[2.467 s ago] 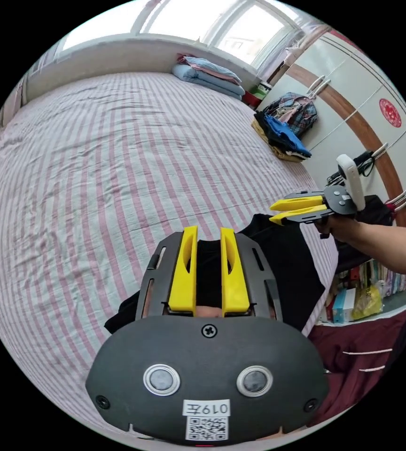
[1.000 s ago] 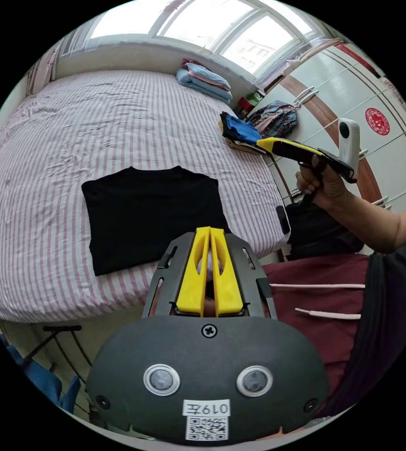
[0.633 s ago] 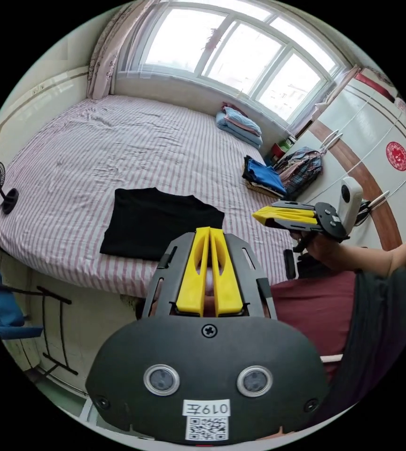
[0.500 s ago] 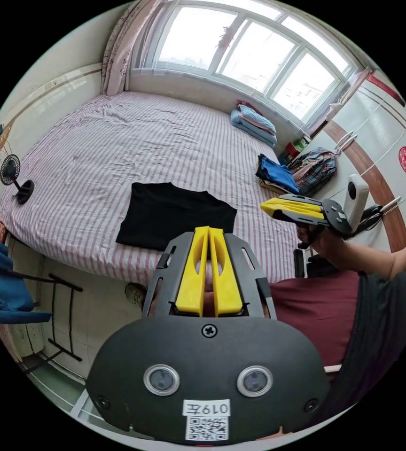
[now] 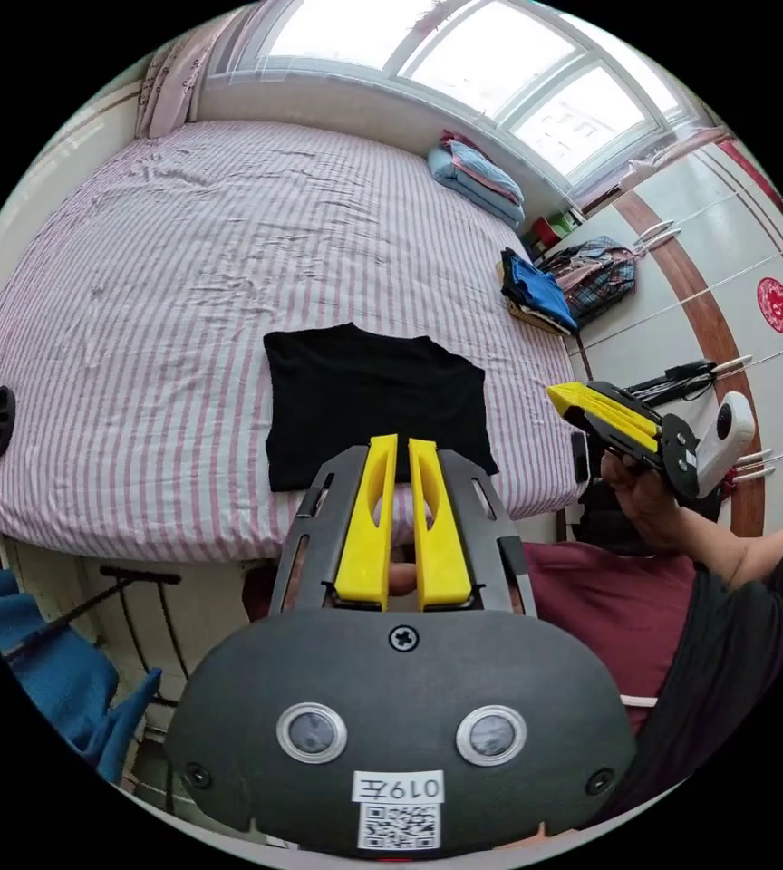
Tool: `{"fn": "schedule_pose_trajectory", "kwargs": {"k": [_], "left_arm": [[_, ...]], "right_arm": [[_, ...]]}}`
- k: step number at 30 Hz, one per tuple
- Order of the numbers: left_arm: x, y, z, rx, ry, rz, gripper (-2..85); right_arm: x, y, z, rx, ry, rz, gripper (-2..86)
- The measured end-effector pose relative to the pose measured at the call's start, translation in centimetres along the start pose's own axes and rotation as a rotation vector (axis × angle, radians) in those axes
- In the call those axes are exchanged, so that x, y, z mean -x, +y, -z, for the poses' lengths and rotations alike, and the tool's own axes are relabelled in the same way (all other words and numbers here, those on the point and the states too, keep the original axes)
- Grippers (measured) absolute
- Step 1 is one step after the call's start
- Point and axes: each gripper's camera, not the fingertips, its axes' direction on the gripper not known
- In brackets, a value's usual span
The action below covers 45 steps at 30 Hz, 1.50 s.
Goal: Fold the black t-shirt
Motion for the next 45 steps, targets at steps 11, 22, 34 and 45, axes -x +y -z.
{"fn": "schedule_pose_trajectory", "kwargs": {"k": [11,22,34,45], "left_arm": [[16.7,-13.7,-8.2,0.301,-0.051,-0.214,7.1],[23.7,-22.0,-19.8,0.386,0.099,-0.162,9.1],[30.5,-24.4,-24.6,0.321,0.232,0.006,9.4],[33.1,-27.9,-29.0,0.257,0.283,0.063,11.4]], "right_arm": [[18.5,-7.5,-18.5,0.280,0.393,-0.062,9.9],[28.8,-7.1,-36.3,0.392,0.470,0.149,12.0],[32.4,-6.8,-46.3,0.316,0.593,0.384,9.8],[32.2,-8.5,-50.6,0.311,0.607,0.312,6.6]]}}
